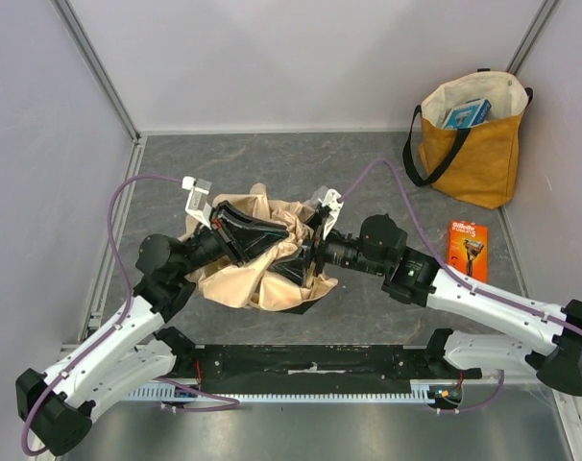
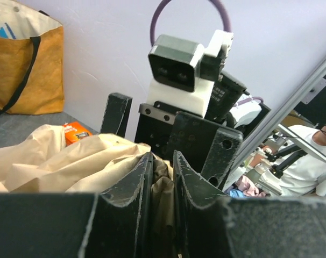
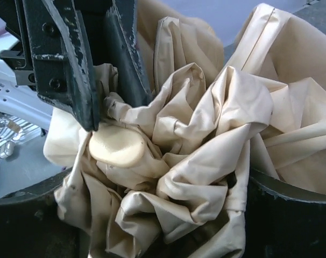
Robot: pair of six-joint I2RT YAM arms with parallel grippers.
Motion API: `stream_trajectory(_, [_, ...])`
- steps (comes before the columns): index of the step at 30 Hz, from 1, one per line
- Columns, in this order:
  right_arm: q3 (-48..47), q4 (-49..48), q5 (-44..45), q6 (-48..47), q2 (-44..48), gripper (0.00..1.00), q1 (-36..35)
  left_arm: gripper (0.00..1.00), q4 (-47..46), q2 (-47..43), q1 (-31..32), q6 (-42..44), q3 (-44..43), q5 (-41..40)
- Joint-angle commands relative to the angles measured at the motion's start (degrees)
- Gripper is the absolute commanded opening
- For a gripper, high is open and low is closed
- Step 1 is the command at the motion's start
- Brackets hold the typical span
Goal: Put away the umbrella
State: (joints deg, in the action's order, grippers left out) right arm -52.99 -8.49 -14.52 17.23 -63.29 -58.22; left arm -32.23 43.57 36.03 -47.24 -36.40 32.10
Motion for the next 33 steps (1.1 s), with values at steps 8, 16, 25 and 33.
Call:
stream_trajectory(8, [7.91,-22.63,3.52,1.48,3.34,0.84,-0.85,0.02,-16.46,0.81,0.36,-8.83,2.92,0.51])
stream_trajectory(16, [9.40,-21.39,5.56,4.21,3.88,0.44,-0.94,0.02,-10.74,-0.33,0.36,-7.77,2.82,-1.95])
stream_trajectory(25, [8.44,-30.01,1.42,4.30,-1.22,0.00,-1.02,0.02,-24.02,7.13,0.79,-13.84,6.79,-1.43])
stream_trajectory(33, [7.02,-19.72,7.75,0.08,3.69,0.00,-0.93,0.29,1.70,1.53,0.80,-0.67,-0.86,-5.10])
